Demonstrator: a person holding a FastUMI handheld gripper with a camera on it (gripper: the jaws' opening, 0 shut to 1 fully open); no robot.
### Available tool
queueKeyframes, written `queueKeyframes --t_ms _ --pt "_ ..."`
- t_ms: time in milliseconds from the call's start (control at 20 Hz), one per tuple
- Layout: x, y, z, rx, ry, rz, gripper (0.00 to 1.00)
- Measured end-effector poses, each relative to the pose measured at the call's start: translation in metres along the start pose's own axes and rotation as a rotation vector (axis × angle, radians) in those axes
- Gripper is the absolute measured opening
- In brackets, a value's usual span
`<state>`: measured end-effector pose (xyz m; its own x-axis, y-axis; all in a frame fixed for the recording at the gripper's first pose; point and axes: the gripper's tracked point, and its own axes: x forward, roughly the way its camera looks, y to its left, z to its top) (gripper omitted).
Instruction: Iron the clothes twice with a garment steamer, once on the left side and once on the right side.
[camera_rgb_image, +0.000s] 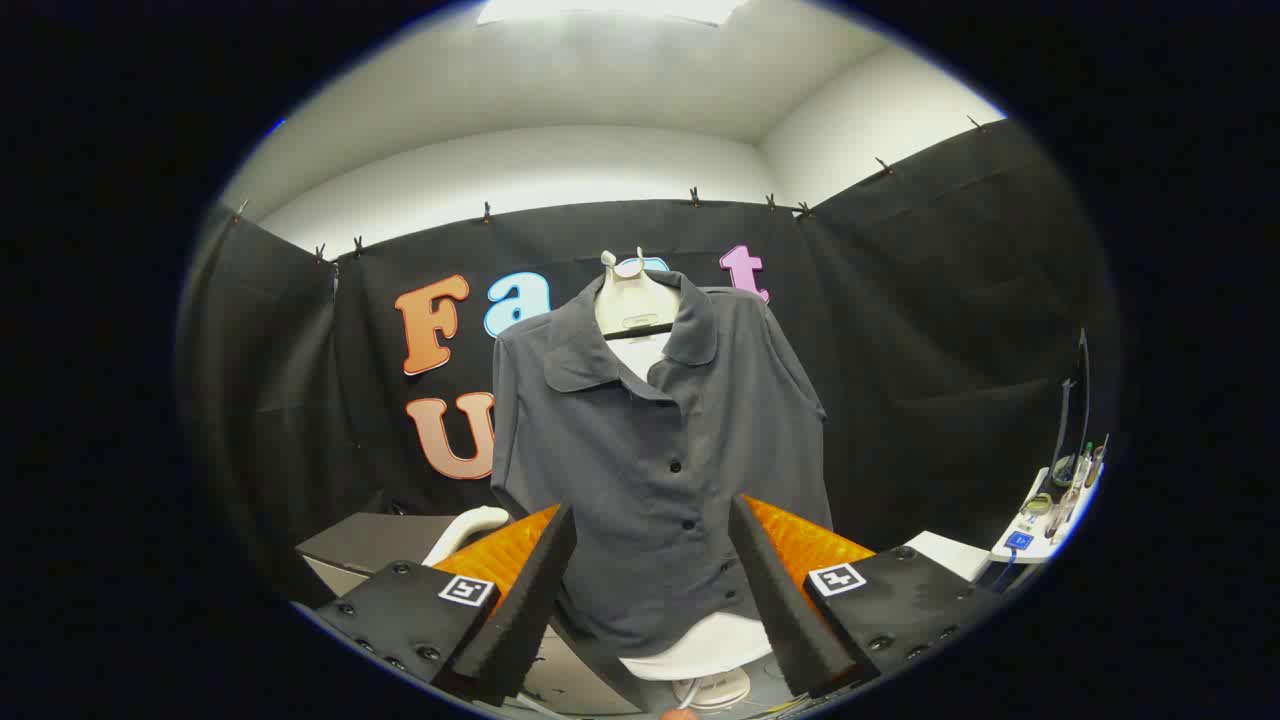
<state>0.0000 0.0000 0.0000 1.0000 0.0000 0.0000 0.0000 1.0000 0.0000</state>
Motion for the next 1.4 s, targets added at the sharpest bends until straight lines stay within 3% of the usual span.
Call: queueKeyframes --t_ms 1100,1400 --pt "-0.001 -0.001 0.008 -0.053 -0.012 -0.047 0.98" --pt "0.010 0.038 0.018 -0.073 -0.021 0.014 0.98"
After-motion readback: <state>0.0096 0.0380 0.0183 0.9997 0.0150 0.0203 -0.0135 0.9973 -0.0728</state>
